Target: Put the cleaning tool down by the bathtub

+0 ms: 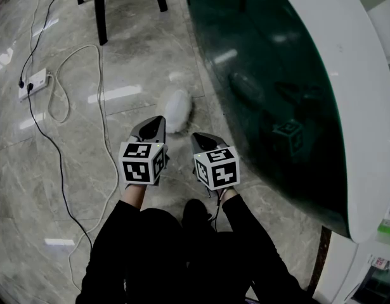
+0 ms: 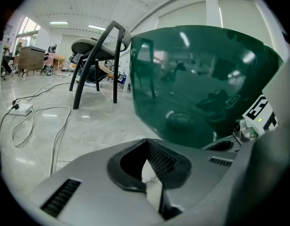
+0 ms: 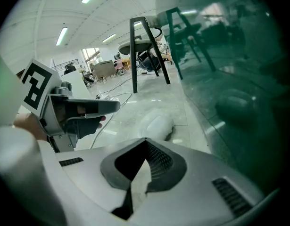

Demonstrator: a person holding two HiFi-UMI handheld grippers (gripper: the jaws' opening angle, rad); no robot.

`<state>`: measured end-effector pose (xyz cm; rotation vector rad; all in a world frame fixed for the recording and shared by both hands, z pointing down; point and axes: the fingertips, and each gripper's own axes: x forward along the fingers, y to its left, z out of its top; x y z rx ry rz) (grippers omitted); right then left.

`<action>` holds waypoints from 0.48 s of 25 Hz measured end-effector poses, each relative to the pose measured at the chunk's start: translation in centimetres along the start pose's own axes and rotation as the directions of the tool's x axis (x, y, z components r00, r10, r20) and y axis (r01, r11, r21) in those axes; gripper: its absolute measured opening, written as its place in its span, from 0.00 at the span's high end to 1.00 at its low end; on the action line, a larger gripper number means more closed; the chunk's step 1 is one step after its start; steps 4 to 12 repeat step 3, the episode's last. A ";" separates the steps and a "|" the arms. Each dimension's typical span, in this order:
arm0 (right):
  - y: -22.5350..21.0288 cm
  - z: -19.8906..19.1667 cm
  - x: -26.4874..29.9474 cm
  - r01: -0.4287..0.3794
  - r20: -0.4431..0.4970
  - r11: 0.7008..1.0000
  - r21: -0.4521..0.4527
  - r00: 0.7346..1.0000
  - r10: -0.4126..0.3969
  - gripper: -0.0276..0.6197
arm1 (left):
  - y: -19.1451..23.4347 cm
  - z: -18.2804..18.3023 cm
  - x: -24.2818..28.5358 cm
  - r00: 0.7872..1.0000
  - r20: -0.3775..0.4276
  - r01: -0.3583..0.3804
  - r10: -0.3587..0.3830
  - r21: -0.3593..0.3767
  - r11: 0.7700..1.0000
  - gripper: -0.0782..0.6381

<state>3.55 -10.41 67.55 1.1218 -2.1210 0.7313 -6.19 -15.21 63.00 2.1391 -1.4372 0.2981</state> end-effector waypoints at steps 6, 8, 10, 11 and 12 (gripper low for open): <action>0.0 -0.1 0.1 0.001 -0.002 1.000 0.005 1.000 -0.001 0.96 | 0.2 0.0 0.0 1.000 -0.003 0.000 0.000 0.002 1.000 0.88; 0.0 -0.1 0.1 0.001 -0.002 1.000 0.005 1.000 -0.001 0.96 | 0.2 0.0 0.0 1.000 -0.003 0.000 0.000 0.002 1.000 0.88; 0.0 -0.1 0.1 0.001 -0.002 1.000 0.005 1.000 -0.001 0.96 | 0.2 0.0 0.0 1.000 -0.003 0.000 0.000 0.002 1.000 0.88; 0.0 -0.1 0.1 0.001 -0.002 1.000 0.005 1.000 -0.001 0.96 | 0.2 0.0 0.0 1.000 -0.003 0.000 0.000 0.002 1.000 0.88; 0.0 -0.1 0.1 0.001 -0.002 1.000 0.005 1.000 -0.001 0.96 | 0.2 0.0 0.0 1.000 -0.003 0.000 0.000 0.002 1.000 0.88</action>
